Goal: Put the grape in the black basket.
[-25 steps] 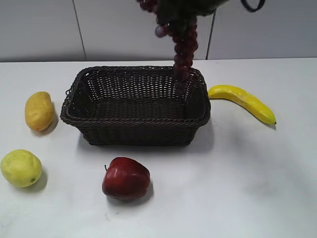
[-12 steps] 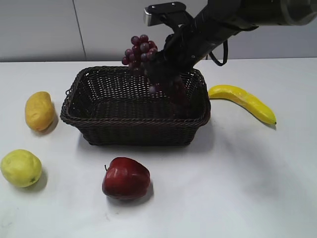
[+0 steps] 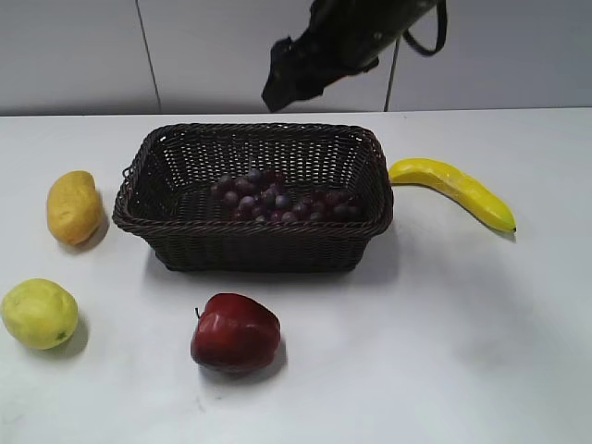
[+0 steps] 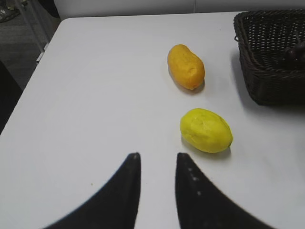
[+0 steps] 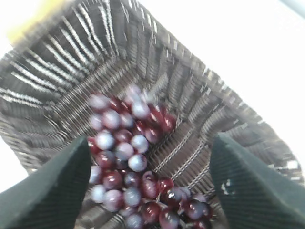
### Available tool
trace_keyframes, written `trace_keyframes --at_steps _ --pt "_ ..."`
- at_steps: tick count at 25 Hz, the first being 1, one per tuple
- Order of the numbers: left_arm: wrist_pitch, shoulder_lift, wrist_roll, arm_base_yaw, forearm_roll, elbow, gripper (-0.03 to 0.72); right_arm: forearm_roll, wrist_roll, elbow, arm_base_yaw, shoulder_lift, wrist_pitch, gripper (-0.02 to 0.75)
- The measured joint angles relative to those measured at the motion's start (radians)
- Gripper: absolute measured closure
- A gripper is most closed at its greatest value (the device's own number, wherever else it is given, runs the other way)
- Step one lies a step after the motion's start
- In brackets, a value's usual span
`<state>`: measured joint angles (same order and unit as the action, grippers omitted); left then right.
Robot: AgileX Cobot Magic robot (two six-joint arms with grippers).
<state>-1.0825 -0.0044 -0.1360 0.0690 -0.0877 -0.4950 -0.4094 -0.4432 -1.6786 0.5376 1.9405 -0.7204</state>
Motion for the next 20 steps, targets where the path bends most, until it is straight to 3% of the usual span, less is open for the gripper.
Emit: trace_keyframes --at_steps 7,13,20 --pt "0.000 0.000 0.000 0.000 0.000 0.000 0.456 0.128 0.121 -0.052 0.000 -0.160 -0.179 0.148" --pt "0.000 0.000 0.000 0.000 0.000 0.000 0.456 0.240 0.258 -0.052 0.000 -0.277 -0.436 0.148" --pt "0.000 0.000 0.000 0.000 0.000 0.000 0.456 0.319 0.343 0.025 0.000 -0.379 -0.484 0.148"
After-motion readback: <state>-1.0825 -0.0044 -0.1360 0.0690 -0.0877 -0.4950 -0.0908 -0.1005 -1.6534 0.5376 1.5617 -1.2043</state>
